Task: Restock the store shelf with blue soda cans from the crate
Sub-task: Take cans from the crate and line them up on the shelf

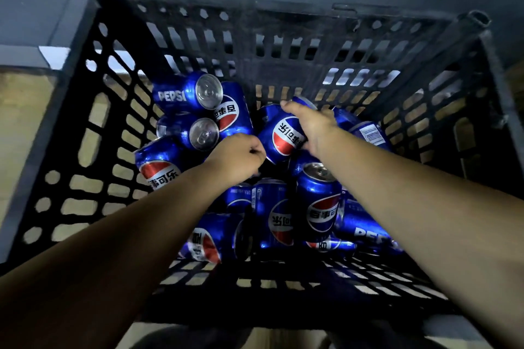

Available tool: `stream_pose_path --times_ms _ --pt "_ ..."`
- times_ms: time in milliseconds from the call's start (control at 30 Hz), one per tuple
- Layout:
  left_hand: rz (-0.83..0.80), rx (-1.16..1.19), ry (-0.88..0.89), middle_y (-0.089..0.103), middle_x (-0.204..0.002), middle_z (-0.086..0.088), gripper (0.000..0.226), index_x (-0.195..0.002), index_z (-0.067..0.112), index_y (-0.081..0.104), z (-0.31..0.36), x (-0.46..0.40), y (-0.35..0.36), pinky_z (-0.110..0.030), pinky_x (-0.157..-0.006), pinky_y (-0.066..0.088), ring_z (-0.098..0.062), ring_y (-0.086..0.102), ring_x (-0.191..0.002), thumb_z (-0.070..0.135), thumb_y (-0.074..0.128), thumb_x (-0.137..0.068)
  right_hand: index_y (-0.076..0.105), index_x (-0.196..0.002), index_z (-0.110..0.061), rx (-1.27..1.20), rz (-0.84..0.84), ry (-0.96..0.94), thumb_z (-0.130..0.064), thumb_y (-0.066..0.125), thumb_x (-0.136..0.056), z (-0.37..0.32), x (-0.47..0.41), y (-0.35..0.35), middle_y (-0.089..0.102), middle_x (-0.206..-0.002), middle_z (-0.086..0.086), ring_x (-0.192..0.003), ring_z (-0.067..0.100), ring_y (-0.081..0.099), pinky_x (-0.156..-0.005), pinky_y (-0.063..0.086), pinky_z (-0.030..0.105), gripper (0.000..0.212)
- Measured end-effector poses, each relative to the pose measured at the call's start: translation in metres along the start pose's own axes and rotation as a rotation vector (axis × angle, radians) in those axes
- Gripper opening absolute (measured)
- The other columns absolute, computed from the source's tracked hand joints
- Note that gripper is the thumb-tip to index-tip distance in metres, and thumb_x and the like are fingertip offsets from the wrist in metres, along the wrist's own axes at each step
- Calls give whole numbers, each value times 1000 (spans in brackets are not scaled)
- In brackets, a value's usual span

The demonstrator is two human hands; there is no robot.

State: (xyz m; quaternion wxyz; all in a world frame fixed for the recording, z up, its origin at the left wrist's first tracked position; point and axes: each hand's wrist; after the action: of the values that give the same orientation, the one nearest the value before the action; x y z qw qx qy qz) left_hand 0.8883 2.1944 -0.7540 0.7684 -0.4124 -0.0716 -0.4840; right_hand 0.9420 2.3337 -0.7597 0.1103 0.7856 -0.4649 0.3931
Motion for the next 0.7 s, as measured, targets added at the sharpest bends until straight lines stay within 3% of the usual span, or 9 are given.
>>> stream_pose_path --times_ms 100,167,233,300,400,567,633,700 --pt "10 162 -138 62 -65 -5 19 -78 14 61 4 21 -17 -13 -47 43 -9 56 -51 8 49 -92 36 -133 -8 108 -2 -47 -38 79 -72 -5 27 -4 52 -107 6 -93 25 55 -89 47 37 81" --pt "-3 168 -155 63 -70 -6 17 -80 11 62 13 43 -33 -18 -53 45 -13 57 -58 10 50 -92 43 -128 -7 175 5 -58 -40 81 -69 -17 54 -7 58 -116 10 -102 28 59 -93 48 40 77" --pt "-28 165 -142 66 -75 -11 17 -81 8 63 30 69 -52 -24 -63 47 -18 60 -64 12 50 -93 53 -118 -6 265 7 -87 -43 84 -62 -35 87 -9 64 -113 12 -98 29 64 -90 52 43 74" --pt "-23 234 -132 66 -76 -16 18 -86 3 63 50 93 -68 -21 -56 46 -16 62 -60 13 49 -94 59 -111 -8 349 -3 -121 -45 86 -54 -54 116 -12 67 -106 13 -92 28 66 -86 55 42 73" --pt "-6 316 -177 59 -64 -11 23 -89 -3 59 90 133 -94 -14 -38 39 -8 57 -43 12 44 -96 63 -98 -7 448 -25 -175 -42 86 -58 -91 170 -20 69 -98 9 -88 24 67 -84 55 38 58" --pt "-141 374 -418 54 -38 -2 48 -62 5 55 162 204 -157 -20 -45 35 -14 47 -34 32 38 -99 58 -109 -11 471 -71 -229 -41 86 -57 -166 271 -40 67 -105 6 -91 24 66 -82 55 36 67" --pt "-232 491 -462 55 -39 -2 60 -63 6 54 197 235 -189 -19 -45 33 -14 42 -33 48 29 -99 51 -117 -11 480 -79 -264 -40 86 -59 -207 315 -49 63 -112 5 -97 24 63 -82 54 34 74" --pt "-344 620 -443 63 -49 -4 78 -71 6 60 238 268 -223 -20 -47 35 -12 48 -33 61 10 -95 49 -112 -12 471 -84 -328 -39 86 -60 -251 365 -58 62 -110 5 -95 23 64 -79 53 32 70"
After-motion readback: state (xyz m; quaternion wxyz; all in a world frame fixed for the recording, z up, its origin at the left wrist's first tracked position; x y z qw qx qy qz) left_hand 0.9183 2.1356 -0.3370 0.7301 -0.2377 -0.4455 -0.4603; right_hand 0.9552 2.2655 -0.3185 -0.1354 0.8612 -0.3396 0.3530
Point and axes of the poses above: each hand's wrist, its own x-axis away from the middle knuckle, its own y-axis out of the palm, z = x × y
